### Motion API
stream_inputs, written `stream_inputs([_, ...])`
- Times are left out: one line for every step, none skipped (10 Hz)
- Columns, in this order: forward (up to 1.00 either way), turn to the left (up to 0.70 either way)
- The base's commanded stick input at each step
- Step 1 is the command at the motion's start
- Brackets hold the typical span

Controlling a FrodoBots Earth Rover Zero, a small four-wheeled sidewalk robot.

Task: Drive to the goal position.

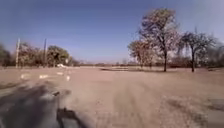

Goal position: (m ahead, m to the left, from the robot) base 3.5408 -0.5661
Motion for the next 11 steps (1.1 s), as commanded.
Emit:
stream_inputs([0.7,0.0])
stream_inputs([0.7,0.0])
stream_inputs([0.7,0.0])
stream_inputs([0.7,0.0])
stream_inputs([0.7,0.0])
stream_inputs([0.7,0.0])
stream_inputs([0.7,0.0])
stream_inputs([0.7,0.0])
stream_inputs([0.7,0.0])
stream_inputs([0.7,0.0])
stream_inputs([0.7,0.0])
